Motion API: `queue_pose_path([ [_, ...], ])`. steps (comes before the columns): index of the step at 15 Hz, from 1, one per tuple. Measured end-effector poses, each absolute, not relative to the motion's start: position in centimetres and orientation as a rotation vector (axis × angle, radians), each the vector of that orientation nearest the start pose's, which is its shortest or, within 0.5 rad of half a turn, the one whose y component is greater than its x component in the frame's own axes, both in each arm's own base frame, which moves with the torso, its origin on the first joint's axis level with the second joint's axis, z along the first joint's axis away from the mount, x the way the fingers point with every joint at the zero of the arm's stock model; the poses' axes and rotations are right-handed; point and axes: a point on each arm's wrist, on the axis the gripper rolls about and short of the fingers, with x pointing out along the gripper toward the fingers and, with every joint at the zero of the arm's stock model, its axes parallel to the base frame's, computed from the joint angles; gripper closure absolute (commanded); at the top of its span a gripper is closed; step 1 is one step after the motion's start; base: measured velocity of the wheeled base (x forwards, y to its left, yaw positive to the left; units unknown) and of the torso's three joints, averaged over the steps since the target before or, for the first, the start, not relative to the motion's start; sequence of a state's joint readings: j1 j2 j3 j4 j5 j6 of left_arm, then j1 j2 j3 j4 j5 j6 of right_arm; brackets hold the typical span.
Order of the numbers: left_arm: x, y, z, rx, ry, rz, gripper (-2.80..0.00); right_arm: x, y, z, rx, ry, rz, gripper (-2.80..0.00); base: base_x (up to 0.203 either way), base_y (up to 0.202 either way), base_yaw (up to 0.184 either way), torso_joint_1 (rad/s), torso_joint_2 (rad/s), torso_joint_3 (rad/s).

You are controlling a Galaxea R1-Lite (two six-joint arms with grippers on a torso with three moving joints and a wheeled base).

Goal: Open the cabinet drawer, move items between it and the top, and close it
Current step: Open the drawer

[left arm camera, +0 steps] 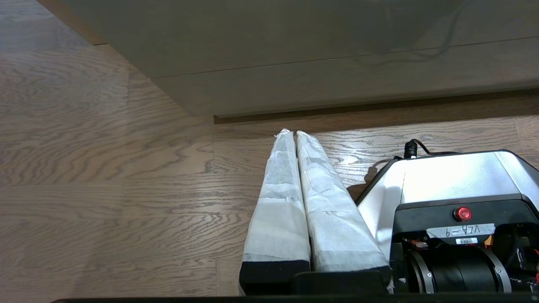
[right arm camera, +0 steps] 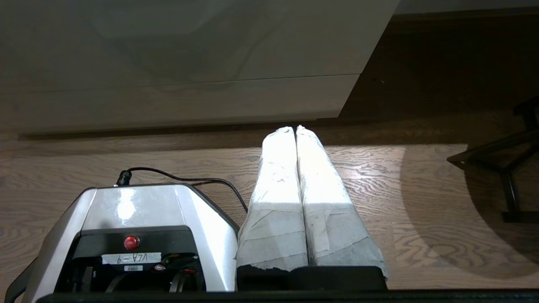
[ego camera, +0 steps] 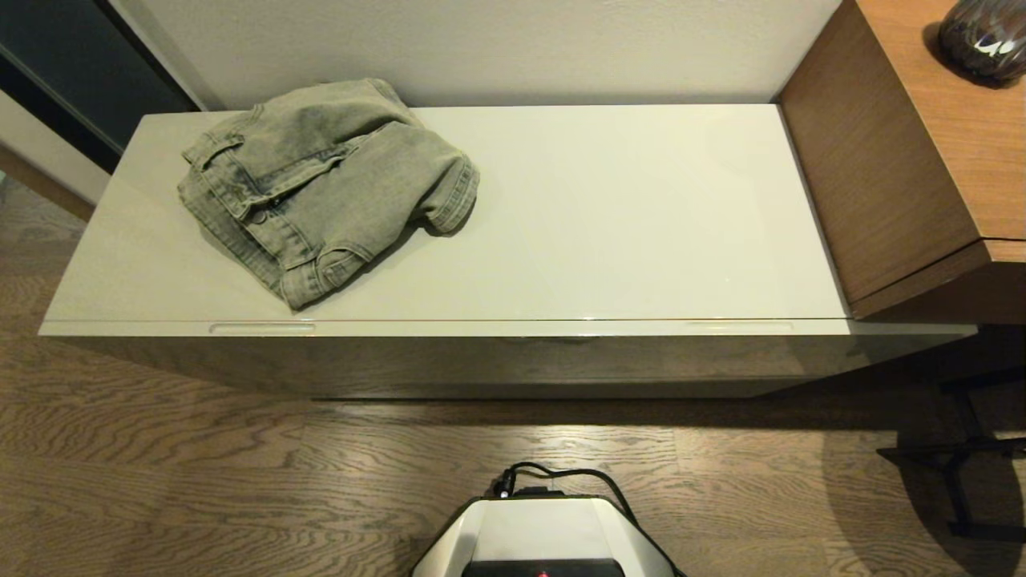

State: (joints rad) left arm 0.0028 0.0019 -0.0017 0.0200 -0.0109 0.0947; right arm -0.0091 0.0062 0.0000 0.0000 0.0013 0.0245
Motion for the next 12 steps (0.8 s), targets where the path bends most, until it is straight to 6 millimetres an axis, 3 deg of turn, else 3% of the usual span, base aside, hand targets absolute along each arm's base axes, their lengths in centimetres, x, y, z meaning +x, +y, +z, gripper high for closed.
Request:
queue_pose_path([
  [12,-2.27,-0.03,7.35,0.086,0.021,-0.007,0.00,-2.23,0.03,7.53,0.006,0.009,-0.006,0.00,0.000,0.000,0.000,0.000,0.00,0.000],
])
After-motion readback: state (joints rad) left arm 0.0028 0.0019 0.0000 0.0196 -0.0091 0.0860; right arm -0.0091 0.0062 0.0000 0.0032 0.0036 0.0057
